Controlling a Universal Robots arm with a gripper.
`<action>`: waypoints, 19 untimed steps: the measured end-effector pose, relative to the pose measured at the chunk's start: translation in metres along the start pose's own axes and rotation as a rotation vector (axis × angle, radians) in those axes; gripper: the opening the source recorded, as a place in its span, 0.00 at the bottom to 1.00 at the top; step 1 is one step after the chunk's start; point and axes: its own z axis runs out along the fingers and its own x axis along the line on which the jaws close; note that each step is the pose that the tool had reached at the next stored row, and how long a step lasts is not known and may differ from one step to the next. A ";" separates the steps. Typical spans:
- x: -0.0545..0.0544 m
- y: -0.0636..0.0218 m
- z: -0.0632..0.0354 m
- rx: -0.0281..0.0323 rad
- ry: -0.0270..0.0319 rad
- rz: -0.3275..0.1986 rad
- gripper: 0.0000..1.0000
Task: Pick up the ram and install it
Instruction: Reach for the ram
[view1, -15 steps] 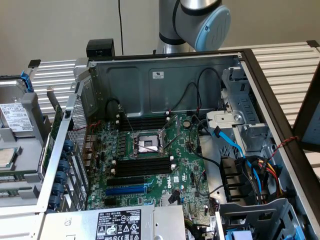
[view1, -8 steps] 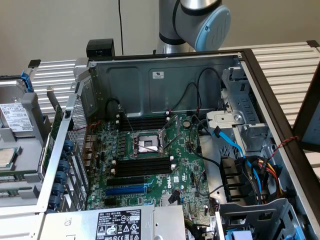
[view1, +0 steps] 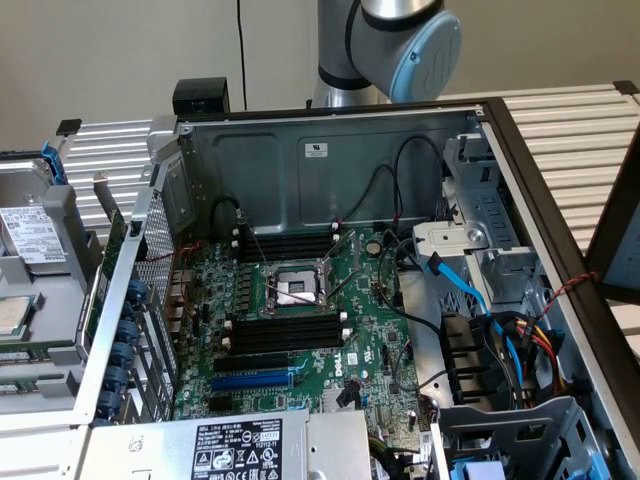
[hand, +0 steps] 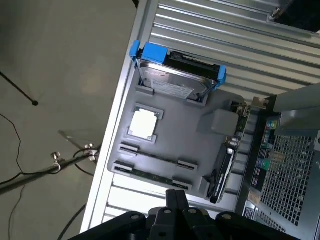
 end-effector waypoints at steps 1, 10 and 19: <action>0.000 0.0000 0.0000 -0.0004 0.0008 -0.018 0.11; 0.000 0.0000 0.0000 -0.0042 0.0088 -0.182 0.11; 0.000 0.0000 0.0000 -0.0080 0.0171 -0.345 0.11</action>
